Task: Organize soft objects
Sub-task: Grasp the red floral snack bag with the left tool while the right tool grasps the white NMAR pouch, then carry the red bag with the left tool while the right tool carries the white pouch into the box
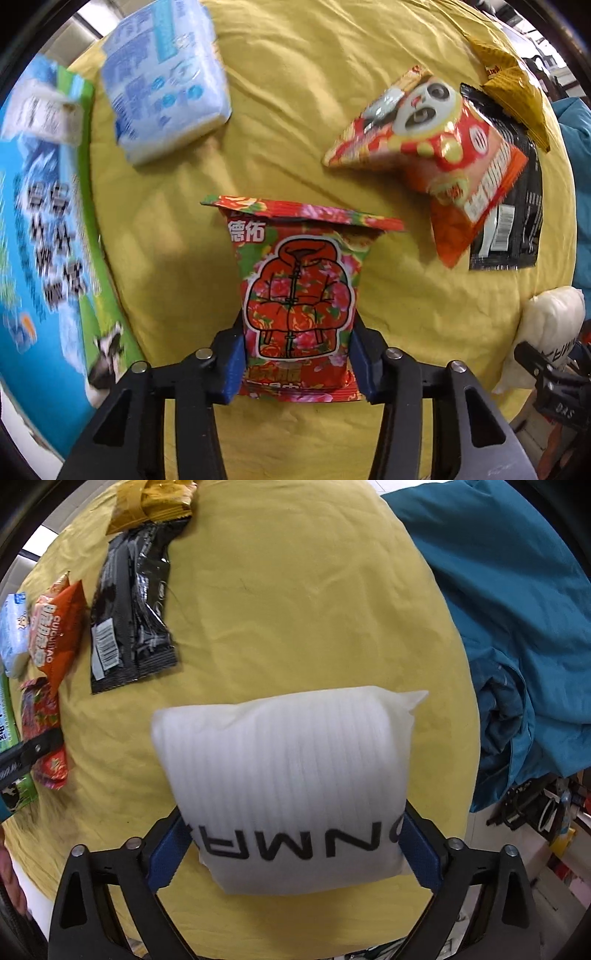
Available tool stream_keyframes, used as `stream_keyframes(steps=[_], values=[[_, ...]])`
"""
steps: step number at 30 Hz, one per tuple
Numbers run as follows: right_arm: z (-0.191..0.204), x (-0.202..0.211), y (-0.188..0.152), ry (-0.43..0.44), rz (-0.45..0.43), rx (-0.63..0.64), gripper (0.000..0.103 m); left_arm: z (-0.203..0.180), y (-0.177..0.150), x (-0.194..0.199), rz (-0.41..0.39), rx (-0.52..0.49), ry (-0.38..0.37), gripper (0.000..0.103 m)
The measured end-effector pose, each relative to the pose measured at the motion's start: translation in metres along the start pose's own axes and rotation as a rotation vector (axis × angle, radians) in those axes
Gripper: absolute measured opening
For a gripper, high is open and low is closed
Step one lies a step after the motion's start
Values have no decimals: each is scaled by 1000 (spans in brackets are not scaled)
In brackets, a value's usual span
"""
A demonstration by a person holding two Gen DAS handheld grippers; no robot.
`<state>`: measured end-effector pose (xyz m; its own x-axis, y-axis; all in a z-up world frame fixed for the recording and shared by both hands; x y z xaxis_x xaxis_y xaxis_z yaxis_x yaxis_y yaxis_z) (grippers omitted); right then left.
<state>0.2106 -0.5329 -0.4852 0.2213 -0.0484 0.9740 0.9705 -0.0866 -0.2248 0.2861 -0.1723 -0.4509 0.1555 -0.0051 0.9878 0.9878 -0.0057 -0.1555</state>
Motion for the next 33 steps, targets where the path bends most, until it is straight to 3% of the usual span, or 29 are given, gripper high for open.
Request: stream_keyframes(steps=[4, 10, 16, 21, 24, 28, 33], values=[[-5, 1, -1, 14, -2, -31, 88, 6, -23, -6, 20, 61, 26, 44], [1, 7, 0, 80, -3, -40, 83, 18, -47, -19, 56, 142, -37, 46], [14, 7, 2, 22, 9, -21, 82, 18, -35, -53, 35, 107, -3, 45], [23, 18, -2, -5, -16, -2, 75, 17, -40, -52, -31, 66, 25, 41], [26, 27, -9, 5, -33, 5, 72, 24, -48, -36, -77, 62, 29, 41], [32, 43, -15, 47, -61, 18, 70, 2, -53, 3, -134, 44, 24, 41], [62, 79, -26, 94, -132, 69, 70, 21, -75, 59, -206, 51, -30, 41]])
Point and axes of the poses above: each gripper's, at about its wrist camera, not at the fingertips, and x roughly against the way its jaws point, z to its left, y to its top, the point moved 2 cm from there along -x, roughly the way its jaws point, and after that the axes turned 11 degrees about x, right-handed, at the moved point
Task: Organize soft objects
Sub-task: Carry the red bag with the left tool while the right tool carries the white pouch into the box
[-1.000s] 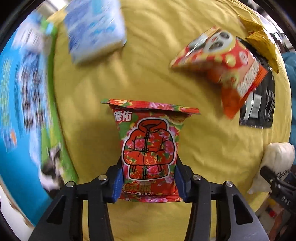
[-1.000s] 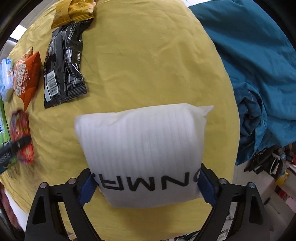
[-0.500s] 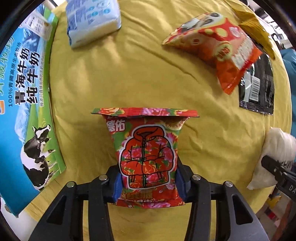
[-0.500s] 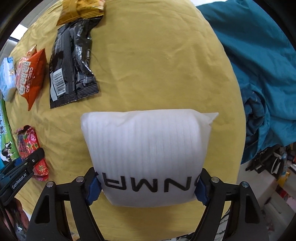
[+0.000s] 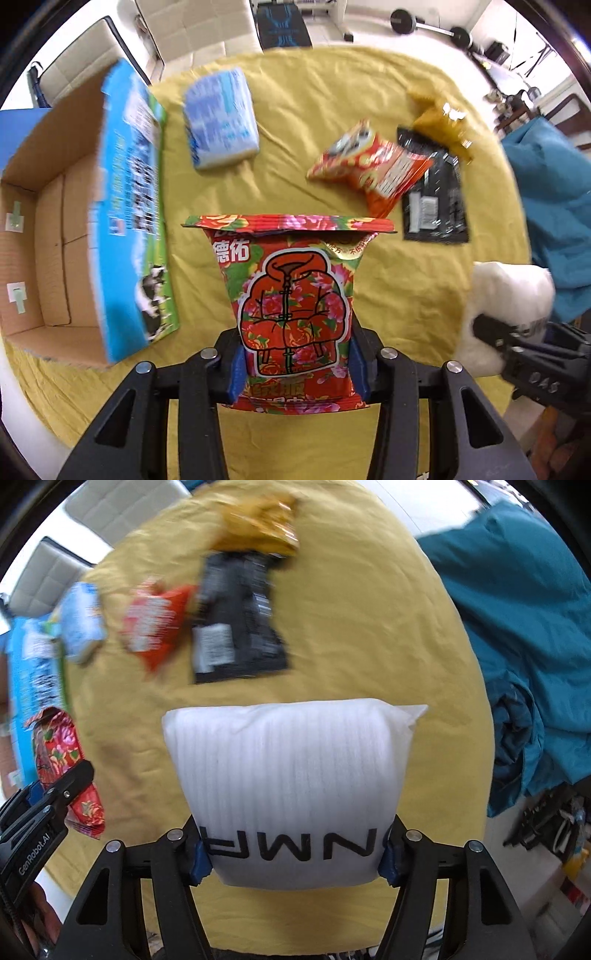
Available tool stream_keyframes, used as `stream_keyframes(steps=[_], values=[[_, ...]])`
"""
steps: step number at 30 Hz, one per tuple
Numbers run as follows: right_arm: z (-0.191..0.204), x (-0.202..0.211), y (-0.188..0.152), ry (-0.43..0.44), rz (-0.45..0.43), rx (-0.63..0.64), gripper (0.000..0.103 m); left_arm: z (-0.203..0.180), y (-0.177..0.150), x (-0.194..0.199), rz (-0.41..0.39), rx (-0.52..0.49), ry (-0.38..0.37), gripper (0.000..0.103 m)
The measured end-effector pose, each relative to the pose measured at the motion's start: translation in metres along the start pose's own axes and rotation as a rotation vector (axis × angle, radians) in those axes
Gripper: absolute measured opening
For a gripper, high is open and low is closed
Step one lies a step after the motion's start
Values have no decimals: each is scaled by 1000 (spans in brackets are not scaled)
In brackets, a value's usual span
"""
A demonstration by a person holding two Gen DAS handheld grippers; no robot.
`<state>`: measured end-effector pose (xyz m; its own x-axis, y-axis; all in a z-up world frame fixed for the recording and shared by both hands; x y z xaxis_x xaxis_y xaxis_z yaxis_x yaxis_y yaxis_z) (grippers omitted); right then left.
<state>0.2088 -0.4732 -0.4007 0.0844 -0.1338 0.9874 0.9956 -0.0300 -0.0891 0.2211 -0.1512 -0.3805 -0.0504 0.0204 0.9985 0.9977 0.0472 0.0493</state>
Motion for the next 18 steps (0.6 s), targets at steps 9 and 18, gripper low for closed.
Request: stream_keyframes(steps=[9, 18], values=[[78, 51, 12, 60, -95, 102, 69, 9, -1, 85, -80, 52, -66, 41], [161, 99, 34, 93, -187, 192, 69, 49, 32, 112, -145, 101, -124, 41]])
Point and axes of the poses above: each gripper's, at about its wrist camera, not at the fingertips, and x roughly against the way its jaws point, z to its left, y to its top, the point moved 2 cm from there along -x, roughly the way its jaws point, and after that the axes turned 11 degrees about x, right-handed, at the moved point
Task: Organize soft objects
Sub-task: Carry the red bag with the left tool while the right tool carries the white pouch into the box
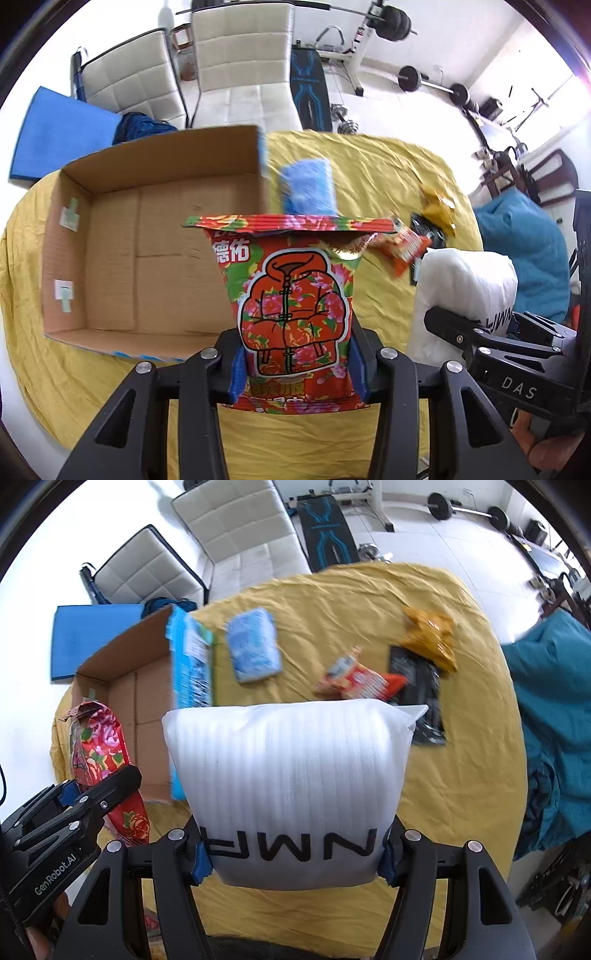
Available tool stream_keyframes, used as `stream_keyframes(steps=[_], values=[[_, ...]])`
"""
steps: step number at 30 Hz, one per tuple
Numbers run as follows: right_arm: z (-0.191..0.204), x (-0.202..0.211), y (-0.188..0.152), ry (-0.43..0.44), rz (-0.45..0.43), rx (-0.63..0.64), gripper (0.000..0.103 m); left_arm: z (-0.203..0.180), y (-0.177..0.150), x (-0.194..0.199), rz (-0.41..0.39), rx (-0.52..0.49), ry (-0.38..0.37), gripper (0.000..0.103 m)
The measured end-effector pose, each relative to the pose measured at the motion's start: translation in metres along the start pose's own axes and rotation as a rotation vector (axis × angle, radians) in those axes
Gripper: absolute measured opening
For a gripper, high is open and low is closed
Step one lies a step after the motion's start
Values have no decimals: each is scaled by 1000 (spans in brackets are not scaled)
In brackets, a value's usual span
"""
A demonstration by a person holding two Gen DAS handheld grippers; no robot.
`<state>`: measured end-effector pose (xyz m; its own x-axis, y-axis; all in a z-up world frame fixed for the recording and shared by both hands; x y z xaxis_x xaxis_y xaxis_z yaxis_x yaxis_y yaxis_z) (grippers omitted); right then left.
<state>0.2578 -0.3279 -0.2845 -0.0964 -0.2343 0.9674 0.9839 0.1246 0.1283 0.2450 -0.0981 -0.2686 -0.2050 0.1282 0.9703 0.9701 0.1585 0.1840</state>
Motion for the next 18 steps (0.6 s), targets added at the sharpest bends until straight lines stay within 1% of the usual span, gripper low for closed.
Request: stream_keyframes(steps=[1, 4, 6, 7, 8, 12, 18], values=[[10, -1, 7, 2, -3, 8, 69, 6, 2, 1, -1, 6, -3, 41], [49, -5, 30, 14, -5, 39, 69, 35, 23, 0, -1, 33, -15, 41], [74, -12, 46, 12, -1, 63, 69, 63, 39, 3, 0, 49, -10, 41], [88, -18, 57, 9, 3, 74, 69, 66, 46, -7, 1, 54, -5, 41], [100, -24, 66, 12, 8, 82, 69, 78, 54, -8, 5, 62, -2, 41], [147, -55, 104, 9, 33, 109, 69, 126, 82, -19, 14, 86, 23, 41], [191, -113, 146, -1, 95, 119, 69, 177, 114, -43, 47, 115, 31, 41]])
Point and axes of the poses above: each gripper's, at about its wrist camera, not at the fingertips, and x roughly against the way its jaws point, z to its left, y to its top, the point moved 2 cm from there along -x, roughly the way its jaws point, and after that the axes turned 11 degrees about x, right-handed, at the moved point
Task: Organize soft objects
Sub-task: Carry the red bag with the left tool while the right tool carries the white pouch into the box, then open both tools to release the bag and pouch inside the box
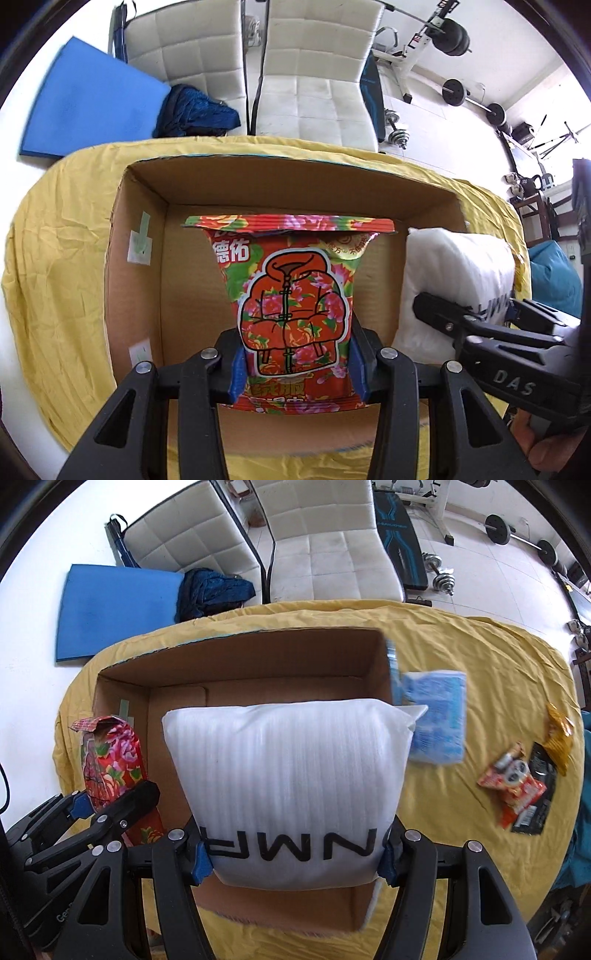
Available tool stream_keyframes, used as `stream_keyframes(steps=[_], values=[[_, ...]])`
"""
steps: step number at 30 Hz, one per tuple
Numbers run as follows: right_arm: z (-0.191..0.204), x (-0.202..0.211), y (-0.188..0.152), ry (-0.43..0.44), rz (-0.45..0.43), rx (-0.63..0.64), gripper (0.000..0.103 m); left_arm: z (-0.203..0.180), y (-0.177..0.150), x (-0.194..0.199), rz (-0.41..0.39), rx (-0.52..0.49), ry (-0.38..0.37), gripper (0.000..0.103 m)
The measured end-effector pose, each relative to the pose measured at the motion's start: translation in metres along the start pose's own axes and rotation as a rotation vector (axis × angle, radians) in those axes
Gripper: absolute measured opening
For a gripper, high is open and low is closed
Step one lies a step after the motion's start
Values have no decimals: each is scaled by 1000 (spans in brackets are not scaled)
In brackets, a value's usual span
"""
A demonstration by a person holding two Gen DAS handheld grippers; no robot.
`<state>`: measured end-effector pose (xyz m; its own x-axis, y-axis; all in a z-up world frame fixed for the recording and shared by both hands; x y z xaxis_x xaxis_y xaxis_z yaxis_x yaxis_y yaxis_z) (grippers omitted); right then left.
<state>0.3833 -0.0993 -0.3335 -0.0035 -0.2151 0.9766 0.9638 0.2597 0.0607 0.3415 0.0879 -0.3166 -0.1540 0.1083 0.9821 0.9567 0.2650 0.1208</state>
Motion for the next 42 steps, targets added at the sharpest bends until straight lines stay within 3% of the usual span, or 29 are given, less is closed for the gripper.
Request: stream_keyframes(steps=[8, 11, 16, 20, 24, 29, 36, 42], values=[[16, -69, 31, -34, 97, -3, 69, 37, 38, -50, 145, 50, -89, 41], [13, -88, 38, -55, 121, -9, 69, 40, 47, -75, 229, 57, -131, 41], [7, -106, 44, -81, 151, -17, 69, 33, 59, -104, 297, 21, -150, 41], [-4, -116, 47, -58, 175, -48, 70, 32, 64, -124, 370, 30, -190, 41], [-10, -126, 48, -19, 215, -72, 72, 29, 69, -128, 368, -3, -186, 40], [-13, -132, 50, -25, 217, -71, 75, 25, 71, -121, 387, -15, -215, 40], [-10, -134, 47, -42, 236, -48, 77, 34, 73, -117, 393, -41, -200, 42], [-10, -136, 51, -51, 235, -64, 80, 38, 79, -114, 405, 13, -173, 43]])
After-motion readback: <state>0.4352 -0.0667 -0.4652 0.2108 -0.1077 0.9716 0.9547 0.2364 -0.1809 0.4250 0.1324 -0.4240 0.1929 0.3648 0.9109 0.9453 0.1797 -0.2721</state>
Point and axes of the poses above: each gripper's, at about its wrist camera, not at the fingertips, and x roughly against the way its jaws point, z to its left, y to its top, the point moved 2 cm from there along -x, roughly the way its jaws point, and after that the axes turned 11 degrees about x, right-handed, at the moved point
